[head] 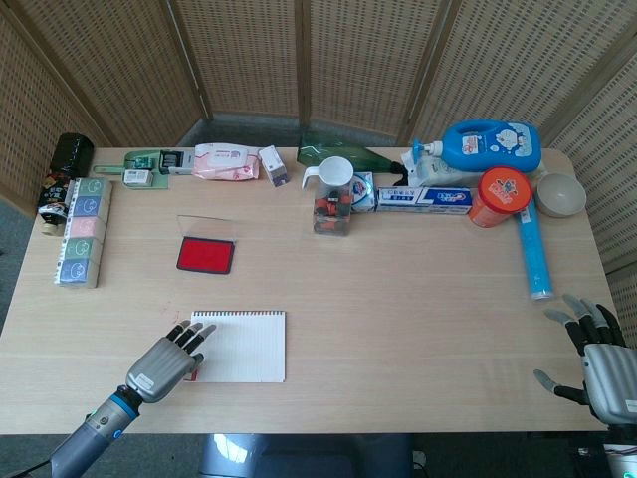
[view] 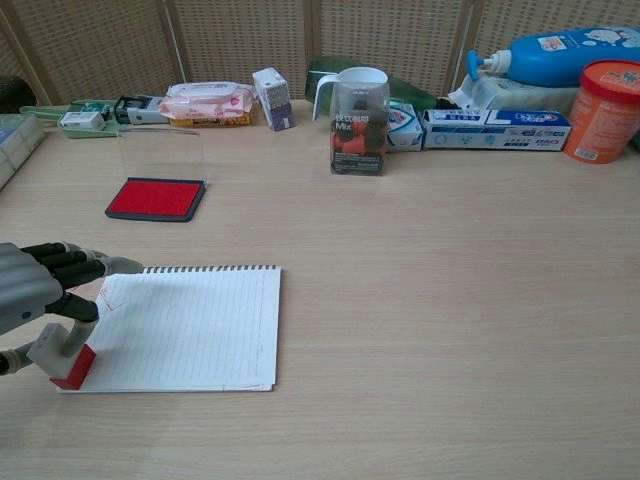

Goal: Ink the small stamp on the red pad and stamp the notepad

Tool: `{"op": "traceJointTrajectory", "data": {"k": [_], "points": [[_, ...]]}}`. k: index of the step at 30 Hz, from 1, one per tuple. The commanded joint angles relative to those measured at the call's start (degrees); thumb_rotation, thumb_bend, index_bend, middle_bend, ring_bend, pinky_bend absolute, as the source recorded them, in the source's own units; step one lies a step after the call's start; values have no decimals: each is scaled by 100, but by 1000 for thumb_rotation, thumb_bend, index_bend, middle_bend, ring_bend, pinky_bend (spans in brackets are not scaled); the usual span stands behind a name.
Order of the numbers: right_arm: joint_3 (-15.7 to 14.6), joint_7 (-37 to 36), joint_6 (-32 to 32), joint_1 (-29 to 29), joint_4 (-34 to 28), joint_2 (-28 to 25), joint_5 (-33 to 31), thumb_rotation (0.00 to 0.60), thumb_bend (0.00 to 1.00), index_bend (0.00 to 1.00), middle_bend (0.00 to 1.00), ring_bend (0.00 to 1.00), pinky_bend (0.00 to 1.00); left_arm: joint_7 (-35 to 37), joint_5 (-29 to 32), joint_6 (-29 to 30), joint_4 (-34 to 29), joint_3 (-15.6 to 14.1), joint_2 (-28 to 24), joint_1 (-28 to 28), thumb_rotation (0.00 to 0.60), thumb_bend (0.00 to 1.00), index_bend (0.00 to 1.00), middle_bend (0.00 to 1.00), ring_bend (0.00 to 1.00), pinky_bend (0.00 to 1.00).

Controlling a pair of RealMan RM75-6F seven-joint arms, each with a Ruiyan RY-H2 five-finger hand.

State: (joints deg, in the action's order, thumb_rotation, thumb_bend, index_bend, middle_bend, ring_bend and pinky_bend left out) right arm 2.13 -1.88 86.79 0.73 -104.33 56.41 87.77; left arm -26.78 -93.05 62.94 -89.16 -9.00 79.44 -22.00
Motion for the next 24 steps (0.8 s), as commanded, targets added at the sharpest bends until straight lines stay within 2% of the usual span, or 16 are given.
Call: {"op": "traceJointTrajectory", "data": {"k": [1,15,24], "points": [[0,-2,-5,2,0,-2,-2,600,69,209,99,37,5,8,8,-15,30,5,22,2,600,420,695,0,93,112],[-3,5,-6,3,-1,1,2,600,69,209,99,37,5,32,23,-53,103,19,73,11,600,420,696,0,93,111],[-2,4,-23,9,1,2,-10,600,70,209,99,37,5,163,-54,241,-234,162,-189,18,600,420,696,0,94,111]]}}
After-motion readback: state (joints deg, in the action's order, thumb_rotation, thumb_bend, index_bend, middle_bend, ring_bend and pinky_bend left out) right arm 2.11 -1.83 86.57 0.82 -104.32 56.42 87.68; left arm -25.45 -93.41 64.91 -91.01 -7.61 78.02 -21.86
